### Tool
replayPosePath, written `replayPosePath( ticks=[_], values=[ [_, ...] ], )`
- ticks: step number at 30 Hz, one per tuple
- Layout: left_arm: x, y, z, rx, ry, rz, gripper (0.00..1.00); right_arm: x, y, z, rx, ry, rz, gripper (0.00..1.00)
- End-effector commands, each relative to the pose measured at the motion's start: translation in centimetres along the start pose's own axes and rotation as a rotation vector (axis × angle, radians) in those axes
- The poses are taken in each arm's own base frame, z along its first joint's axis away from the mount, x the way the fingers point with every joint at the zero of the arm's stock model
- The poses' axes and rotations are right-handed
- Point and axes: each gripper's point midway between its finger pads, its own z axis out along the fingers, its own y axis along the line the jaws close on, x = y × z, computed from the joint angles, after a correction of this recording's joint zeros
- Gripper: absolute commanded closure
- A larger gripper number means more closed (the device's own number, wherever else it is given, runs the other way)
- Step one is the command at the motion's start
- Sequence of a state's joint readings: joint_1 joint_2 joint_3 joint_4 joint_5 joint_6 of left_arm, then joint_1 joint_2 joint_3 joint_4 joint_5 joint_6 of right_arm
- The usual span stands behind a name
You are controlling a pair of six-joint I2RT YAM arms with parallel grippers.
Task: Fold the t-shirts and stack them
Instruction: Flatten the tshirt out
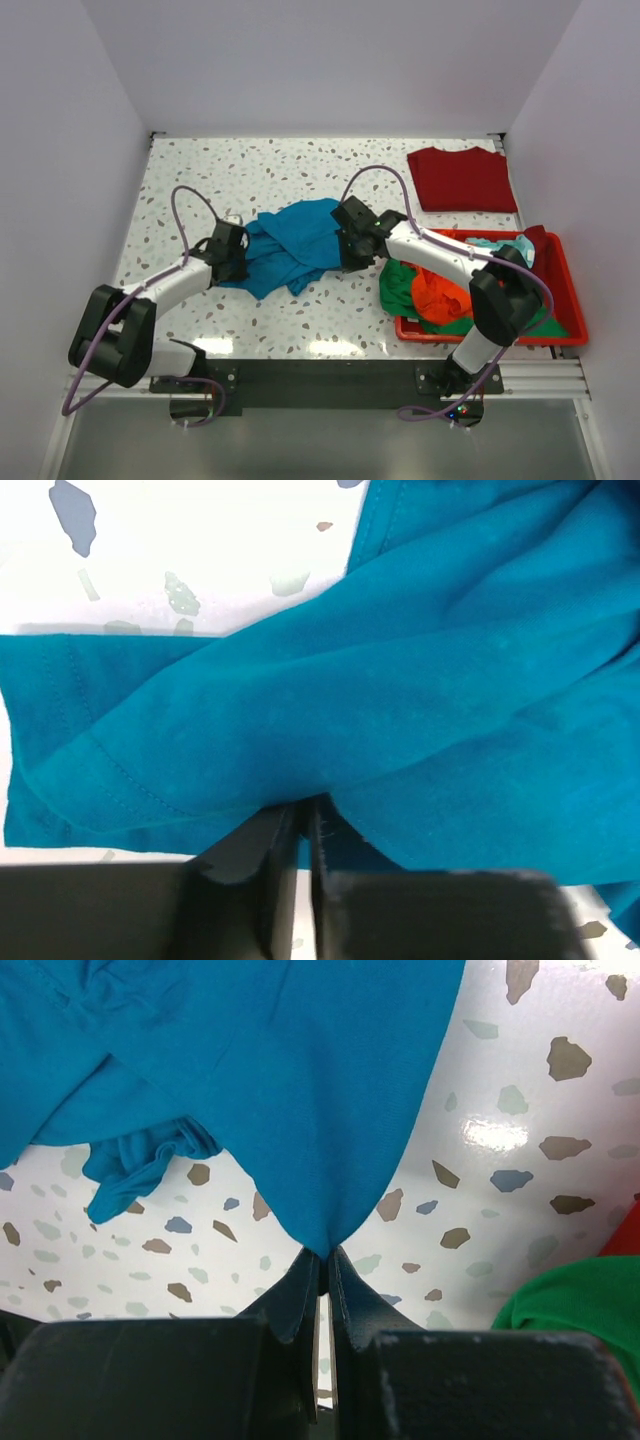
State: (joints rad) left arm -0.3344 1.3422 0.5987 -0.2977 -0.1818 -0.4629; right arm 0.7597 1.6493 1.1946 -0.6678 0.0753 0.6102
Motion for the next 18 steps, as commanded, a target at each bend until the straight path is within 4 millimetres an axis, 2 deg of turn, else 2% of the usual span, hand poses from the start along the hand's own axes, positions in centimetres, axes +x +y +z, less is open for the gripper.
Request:
replayPosePath(
  ticks=[1, 2, 6, 7, 9, 10, 12, 13, 14, 15, 16, 17, 18],
  values=[
    [-2.4, -0.8, -0.3, 0.028, -0.069, -0.003, 0.96, -1.6, 0.7, -0.8, -0.039, -0.027, 0.029, 0.98],
    [-2.9, -0.9, -0.6, 0.03, -0.082, -0.005, 1.0, -1.8, 0.9, -1.0, -0.055, -0.026, 0.039, 0.98],
    [-6.8, -1.2, -3.2, 0.046, -0.155, -0.036, 1.0, -4.3, -0.2, -2.3, -0.078, -0.064, 0.09, 1.0],
    [-9.4, -1.2, -4.4, 0.057, -0.207, -0.062, 1.0, -5.5, -1.0, -2.8, -0.075, -0.087, 0.113, 1.0],
    [-11.9, -0.9, -6.0, 0.067, -0.256, -0.068, 1.0, -7.7, -1.5, -4.2, -0.078, -0.128, 0.107, 1.0],
    [-14.8, -0.4, -7.6, 0.066, -0.314, -0.093, 1.0, -8.8, -2.5, -4.6, -0.064, -0.146, 0.122, 1.0],
    [-18.4, 0.4, -10.1, 0.072, -0.385, -0.099, 1.0, -11.2, -3.0, -6.7, -0.058, -0.192, 0.108, 1.0],
    [-19.8, 2.1, -10.9, 0.046, -0.412, -0.129, 1.0, -12.3, -4.0, -7.5, -0.048, -0.216, 0.124, 1.0],
    [-20.9, 2.9, -11.8, 0.031, -0.439, -0.139, 1.0, -13.6, -4.2, -9.2, -0.052, -0.252, 0.12, 1.0],
    [-21.7, 4.0, -12.8, 0.003, -0.46, -0.135, 1.0, -14.3, -4.5, -10.1, -0.05, -0.274, 0.129, 1.0],
    [-23.8, 5.6, -14.7, -0.031, -0.52, -0.162, 1.0, -15.2, -5.6, -11.1, -0.029, -0.306, 0.148, 1.0],
    [-24.5, 6.5, -15.7, -0.057, -0.546, -0.167, 1.0, -16.0, -5.9, -13.1, -0.029, -0.352, 0.147, 1.0],
    [-25.6, 8.3, -17.6, -0.115, -0.598, -0.176, 1.0, -16.4, -6.5, -14.3, -0.018, -0.382, 0.155, 1.0]
  ],
)
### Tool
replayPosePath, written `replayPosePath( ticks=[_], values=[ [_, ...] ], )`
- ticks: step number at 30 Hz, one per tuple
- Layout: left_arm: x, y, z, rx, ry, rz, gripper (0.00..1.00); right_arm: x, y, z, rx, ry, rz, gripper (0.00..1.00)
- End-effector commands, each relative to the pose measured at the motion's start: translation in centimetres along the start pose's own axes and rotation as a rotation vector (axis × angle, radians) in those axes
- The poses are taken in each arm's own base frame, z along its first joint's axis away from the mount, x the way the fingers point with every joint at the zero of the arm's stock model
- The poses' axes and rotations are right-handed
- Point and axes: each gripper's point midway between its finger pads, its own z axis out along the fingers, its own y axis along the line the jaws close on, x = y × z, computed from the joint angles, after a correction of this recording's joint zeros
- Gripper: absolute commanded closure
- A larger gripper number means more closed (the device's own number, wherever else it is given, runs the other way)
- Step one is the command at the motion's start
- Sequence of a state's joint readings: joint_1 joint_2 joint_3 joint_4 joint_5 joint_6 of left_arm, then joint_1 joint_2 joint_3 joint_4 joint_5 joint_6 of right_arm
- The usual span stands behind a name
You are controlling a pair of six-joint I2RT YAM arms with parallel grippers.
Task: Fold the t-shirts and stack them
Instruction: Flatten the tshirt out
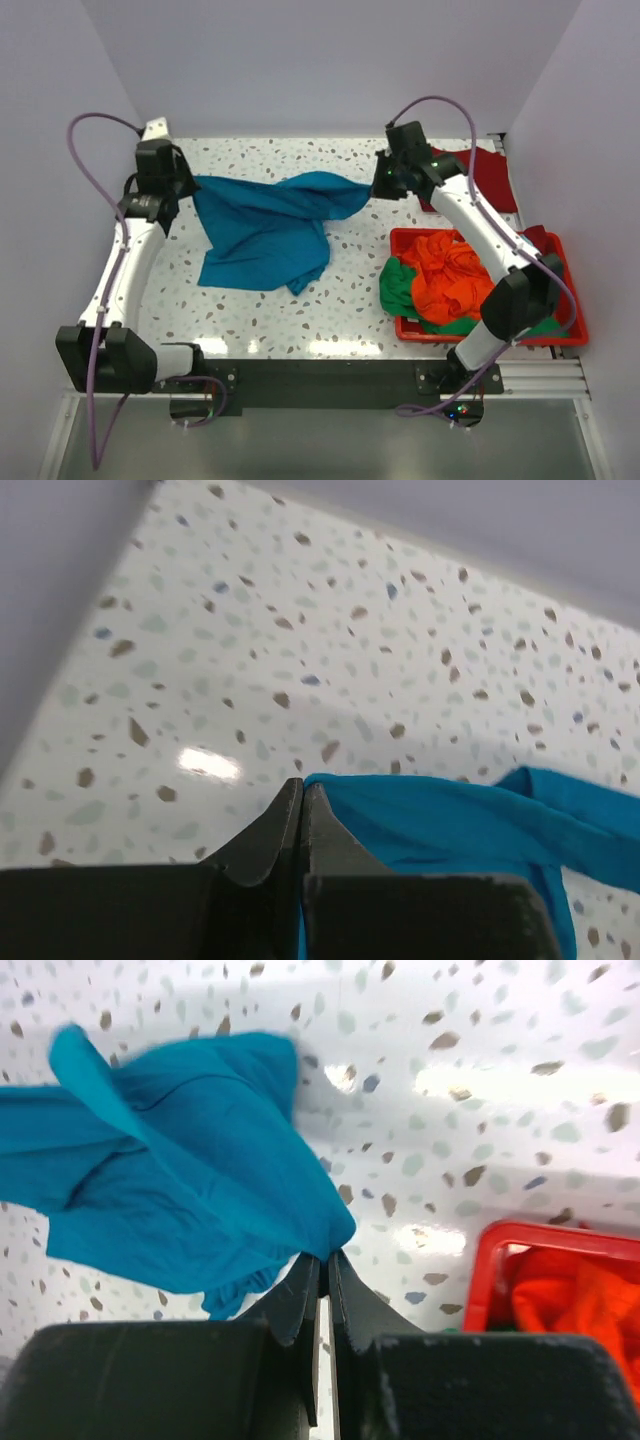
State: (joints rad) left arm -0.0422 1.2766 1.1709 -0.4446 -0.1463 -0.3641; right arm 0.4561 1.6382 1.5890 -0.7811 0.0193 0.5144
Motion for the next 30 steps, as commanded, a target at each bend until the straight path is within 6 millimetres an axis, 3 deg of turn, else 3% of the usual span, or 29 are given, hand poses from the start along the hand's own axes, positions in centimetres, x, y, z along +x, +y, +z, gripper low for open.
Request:
replayPosePath(
  ticks=[1, 2, 4, 6, 7, 9, 10, 14, 16, 17, 18, 21, 25, 28, 30],
  values=[
    [-6.7, 4.9, -3.8, -0.15, -0.162, 0.028, 1.0, -3.5, -1.9, -5.6, 0.041, -0.119, -0.009, 1.0],
    [-7.4, 6.0, -4.3, -0.189, -0.185, 0.028, 1.0, -4.0, -2.6, -7.2, 0.056, -0.161, -0.002, 1.0],
    [-8.3, 9.1, -5.8, -0.289, -0.237, 0.033, 1.0, -4.3, -4.2, -8.2, 0.091, -0.194, 0.025, 1.0],
    [-7.3, 11.1, -6.3, -0.347, -0.234, 0.051, 1.0, -3.2, -5.8, -9.1, 0.131, -0.205, 0.035, 1.0],
    [-6.8, 11.9, -6.5, -0.373, -0.229, 0.048, 1.0, -1.6, -7.0, -8.4, 0.161, -0.17, 0.042, 1.0],
    [-4.8, 12.0, -6.5, -0.358, -0.214, 0.034, 1.0, 0.5, -7.5, -8.0, 0.155, -0.127, 0.044, 1.0],
    [-4.1, 11.8, -6.3, -0.342, -0.203, 0.025, 1.0, 3.1, -8.3, -6.7, 0.167, -0.054, 0.052, 1.0],
    [0.0, 12.0, -5.4, -0.321, -0.125, 0.009, 1.0, 9.8, -8.3, -4.5, 0.093, 0.121, 0.103, 0.98],
    [2.4, 12.4, -5.0, -0.325, -0.08, 0.018, 1.0, 12.6, -7.6, -4.0, 0.045, 0.179, 0.103, 0.86],
    [3.0, 12.7, -5.0, -0.335, -0.075, 0.02, 1.0, 13.2, -7.5, -4.0, 0.044, 0.187, 0.097, 0.71],
    [4.2, 13.0, -5.0, -0.343, -0.058, 0.023, 1.0, 13.4, -7.5, -4.0, 0.049, 0.189, 0.088, 0.64],
    [5.5, 13.3, -5.0, -0.34, -0.069, 0.015, 1.0, 12.1, -7.3, -4.3, 0.054, 0.156, 0.076, 0.49],
    [5.6, 13.2, -4.9, -0.337, -0.081, 0.012, 1.0, 7.9, -4.5, -4.4, -0.022, 0.087, 0.054, 0.46],
    [5.5, 13.2, -4.9, -0.334, -0.078, 0.012, 1.0, 6.8, -2.9, -3.0, -0.055, 0.098, 0.034, 0.49],
    [5.2, 13.4, -5.1, -0.353, -0.085, 0.017, 1.0, 7.0, -1.9, -1.9, -0.061, 0.117, 0.012, 0.5]
  ],
)
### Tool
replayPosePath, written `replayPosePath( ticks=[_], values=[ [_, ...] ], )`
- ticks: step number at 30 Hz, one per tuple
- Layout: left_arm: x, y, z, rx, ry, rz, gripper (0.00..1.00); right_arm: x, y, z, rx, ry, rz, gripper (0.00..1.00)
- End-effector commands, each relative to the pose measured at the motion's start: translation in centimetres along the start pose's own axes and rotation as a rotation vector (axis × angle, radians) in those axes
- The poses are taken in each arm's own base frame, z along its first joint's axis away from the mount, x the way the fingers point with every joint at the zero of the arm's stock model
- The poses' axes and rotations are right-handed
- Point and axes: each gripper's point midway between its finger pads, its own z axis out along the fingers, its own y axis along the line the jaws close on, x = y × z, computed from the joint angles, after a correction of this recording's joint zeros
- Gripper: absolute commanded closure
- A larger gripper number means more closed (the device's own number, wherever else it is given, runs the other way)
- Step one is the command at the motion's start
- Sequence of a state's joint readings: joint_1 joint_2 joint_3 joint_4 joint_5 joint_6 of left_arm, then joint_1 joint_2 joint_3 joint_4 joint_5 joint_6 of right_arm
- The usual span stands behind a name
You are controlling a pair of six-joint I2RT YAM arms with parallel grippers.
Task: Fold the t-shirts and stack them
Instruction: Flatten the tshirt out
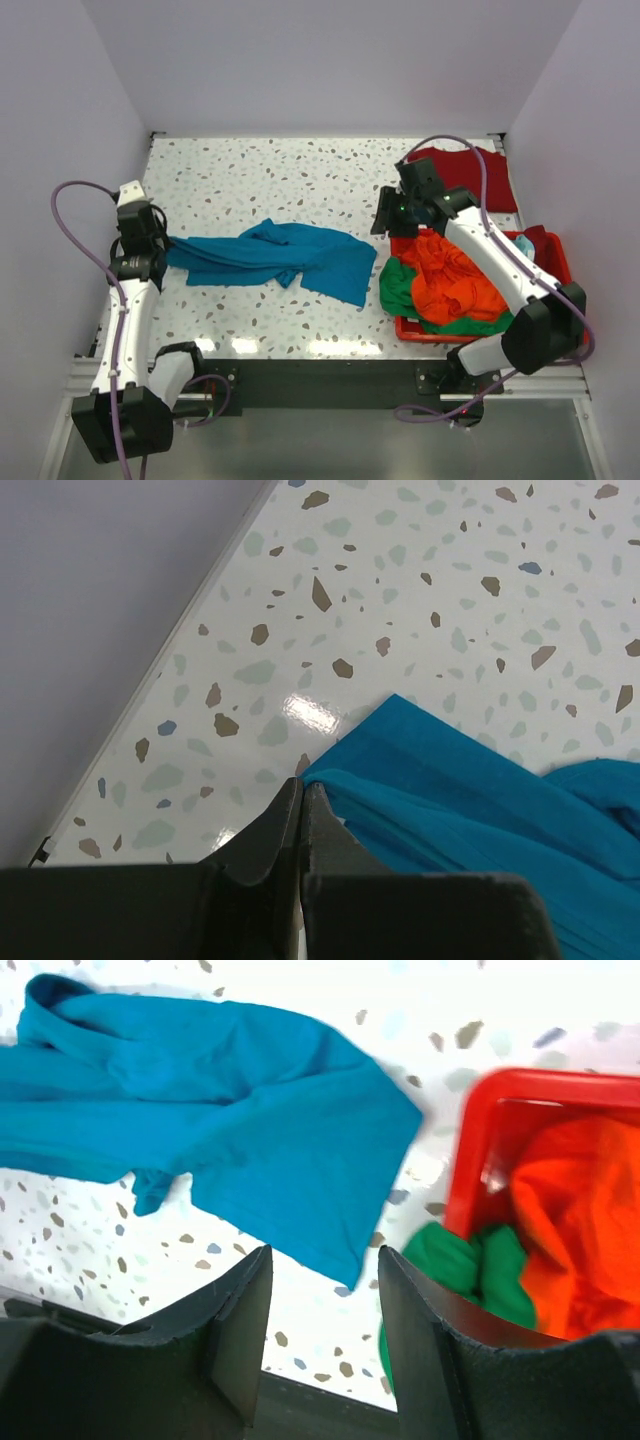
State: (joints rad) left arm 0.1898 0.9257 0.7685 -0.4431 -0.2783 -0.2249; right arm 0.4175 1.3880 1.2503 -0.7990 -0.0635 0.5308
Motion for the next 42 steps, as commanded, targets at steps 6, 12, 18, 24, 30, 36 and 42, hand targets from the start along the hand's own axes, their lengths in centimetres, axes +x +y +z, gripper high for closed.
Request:
replayPosePath(
  ticks=[6, 12, 18, 24, 30, 36, 42],
  values=[
    [-2.4, 0.6, 0.1, -0.041, -0.062, -0.007, 1.0, 4.3, 5.3, 3.2, -0.074, 0.115, -0.106, 0.53],
    [-1.9, 0.0, 0.4, -0.012, -0.037, -0.002, 1.0, 9.7, 4.6, 4.3, -0.021, 0.184, -0.149, 0.55],
    [-1.4, -0.4, 0.7, 0.012, -0.023, -0.004, 1.0, 13.8, 1.3, 6.2, 0.092, 0.258, -0.17, 0.57],
    [-1.6, -0.6, 0.7, 0.018, -0.022, 0.0, 1.0, 15.1, 0.3, 7.9, 0.131, 0.288, -0.179, 0.61],
    [-1.5, -0.7, 0.6, 0.023, -0.019, 0.0, 1.0, 16.3, -0.5, 9.5, 0.149, 0.305, -0.17, 0.62],
    [-1.4, -0.9, 0.8, 0.032, -0.013, 0.0, 1.0, 16.6, -0.9, 10.2, 0.165, 0.298, -0.175, 0.64],
    [-1.2, -1.0, 0.9, 0.037, -0.006, -0.001, 1.0, 16.9, -1.2, 10.9, 0.176, 0.3, -0.178, 0.69]
  ],
)
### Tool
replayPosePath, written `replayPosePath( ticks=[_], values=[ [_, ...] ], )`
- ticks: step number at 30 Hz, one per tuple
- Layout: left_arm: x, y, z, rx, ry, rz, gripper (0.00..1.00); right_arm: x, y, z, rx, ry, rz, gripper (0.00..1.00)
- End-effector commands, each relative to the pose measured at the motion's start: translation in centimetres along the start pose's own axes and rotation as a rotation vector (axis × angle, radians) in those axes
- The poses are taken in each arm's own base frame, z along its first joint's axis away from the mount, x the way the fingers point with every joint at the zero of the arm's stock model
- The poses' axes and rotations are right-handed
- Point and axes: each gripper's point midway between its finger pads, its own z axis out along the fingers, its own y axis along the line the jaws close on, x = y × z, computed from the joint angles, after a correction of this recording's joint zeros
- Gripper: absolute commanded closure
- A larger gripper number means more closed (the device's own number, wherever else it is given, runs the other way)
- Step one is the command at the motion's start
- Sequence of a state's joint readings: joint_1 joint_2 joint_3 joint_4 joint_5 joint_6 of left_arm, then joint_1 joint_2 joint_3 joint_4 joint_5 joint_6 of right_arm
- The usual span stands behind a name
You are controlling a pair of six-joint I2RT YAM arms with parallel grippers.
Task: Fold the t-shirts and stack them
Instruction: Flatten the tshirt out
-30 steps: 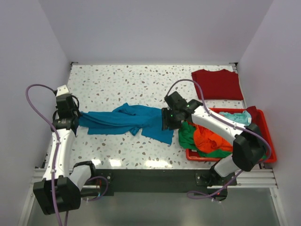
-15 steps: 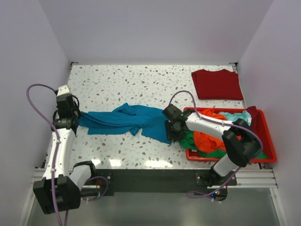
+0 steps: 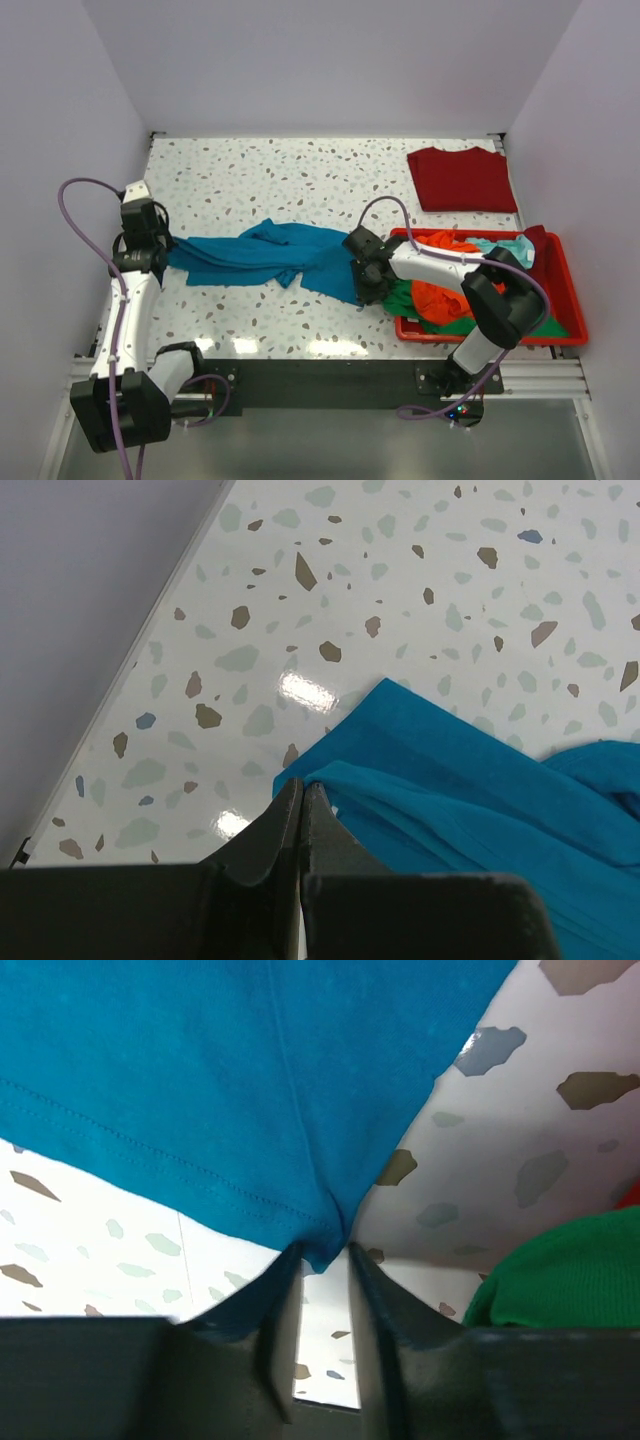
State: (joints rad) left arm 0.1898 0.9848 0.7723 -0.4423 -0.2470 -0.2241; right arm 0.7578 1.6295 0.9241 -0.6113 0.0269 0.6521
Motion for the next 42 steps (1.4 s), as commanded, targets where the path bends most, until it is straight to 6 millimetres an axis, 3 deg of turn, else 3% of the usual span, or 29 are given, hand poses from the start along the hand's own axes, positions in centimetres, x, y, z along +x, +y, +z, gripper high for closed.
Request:
replayPosePath(
  ticks=[1, 8, 11, 14, 18, 20, 22, 23, 25, 27, 28, 29, 30, 31, 32, 33, 34, 35, 36, 38, 39, 40, 41, 42],
  values=[
    [-2.3, -0.3, -0.2, 0.018, -0.062, -0.013, 1.0, -0.6, 0.0, 1.3, 0.016, -0.037, 0.013, 0.74],
    [-2.3, -0.4, -0.3, 0.02, -0.063, -0.012, 1.0, -0.9, 0.8, 1.0, -0.018, -0.035, 0.004, 0.97],
    [-2.4, -0.4, -0.3, 0.022, -0.064, -0.015, 1.0, -1.7, 1.7, -0.3, -0.043, -0.045, 0.002, 1.0],
    [-2.4, -0.5, -0.2, 0.029, -0.061, -0.01, 1.0, -3.0, 2.9, -2.6, -0.083, -0.067, -0.002, 1.0],
    [-2.4, -0.9, 0.2, 0.041, -0.043, -0.012, 1.0, -6.4, 3.6, -7.6, -0.076, -0.171, -0.014, 1.0],
    [-2.2, -2.3, 0.6, 0.101, -0.018, -0.036, 1.0, -9.1, 3.6, -10.4, -0.089, -0.255, 0.004, 1.0],
    [-2.2, -4.2, 1.1, 0.181, 0.003, -0.085, 1.0, -10.6, 3.2, -11.8, -0.095, -0.293, 0.004, 1.0],
    [-2.5, -5.0, 1.2, 0.206, 0.001, -0.1, 1.0, -12.3, 2.5, -12.9, -0.1, -0.329, 0.03, 1.0],
    [-4.4, -7.5, 1.2, 0.253, -0.037, -0.102, 1.0, -14.6, 1.1, -13.4, -0.095, -0.359, 0.047, 1.0],
    [-6.4, -9.5, 0.8, 0.289, -0.069, -0.09, 1.0, -17.4, 0.8, -15.3, -0.115, -0.42, 0.038, 1.0],
    [-8.7, -11.5, 0.4, 0.332, -0.097, -0.087, 1.0, -18.7, 0.1, -16.0, -0.11, -0.442, 0.051, 1.0],
    [-10.1, -12.5, 0.1, 0.363, -0.112, -0.093, 1.0, -21.0, 0.4, -17.8, -0.118, -0.5, 0.039, 1.0],
    [-11.7, -13.2, -0.1, 0.387, -0.129, -0.109, 1.0, -22.1, 0.3, -18.7, -0.113, -0.52, 0.039, 1.0],
    [-14.9, -14.4, -0.6, 0.42, -0.174, -0.136, 1.0, -23.5, -0.1, -19.8, -0.111, -0.551, 0.051, 1.0],
    [-16.6, -14.8, -1.0, 0.435, -0.2, -0.144, 1.0, -26.0, 0.3, -22.4, -0.128, -0.622, 0.06, 1.0],
    [-20.6, -15.2, -2.9, 0.459, -0.273, -0.164, 1.0, -26.9, 0.1, -23.6, -0.125, -0.643, 0.065, 1.0],
    [-22.0, -15.6, -2.6, 0.454, -0.287, -0.164, 1.0, -28.1, -0.3, -25.2, -0.127, -0.683, 0.08, 1.0],
    [-23.8, -15.7, -3.3, 0.459, -0.318, -0.172, 1.0, -29.9, 0.1, -29.3, -0.157, -0.787, 0.087, 1.0],
    [-27.4, -16.1, -5.1, 0.477, -0.382, -0.185, 1.0, -30.7, -0.1, -29.9, -0.142, -0.805, 0.097, 1.0],
    [-30.8, -16.3, -7.3, 0.507, -0.452, -0.18, 1.0, -32.0, -0.3, -33.2, -0.151, -0.897, 0.111, 1.0],
    [-32.1, -16.4, -8.4, 0.521, -0.477, -0.179, 1.0, -32.7, -0.1, -37.0, -0.181, -0.999, 0.114, 1.0],
    [-35.3, -16.1, -11.3, 0.545, -0.561, -0.193, 1.0, -32.8, -0.2, -38.9, -0.192, -1.054, 0.118, 1.0],
    [-36.5, -16.0, -12.9, 0.56, -0.6, -0.197, 1.0, -32.8, -0.2, -40.7, -0.206, -1.103, 0.117, 1.0],
    [-38.6, -15.1, -16.1, 0.579, -0.679, -0.214, 1.0, -33.1, -0.1, -43.1, -0.233, -1.183, 0.121, 1.0]
  ],
)
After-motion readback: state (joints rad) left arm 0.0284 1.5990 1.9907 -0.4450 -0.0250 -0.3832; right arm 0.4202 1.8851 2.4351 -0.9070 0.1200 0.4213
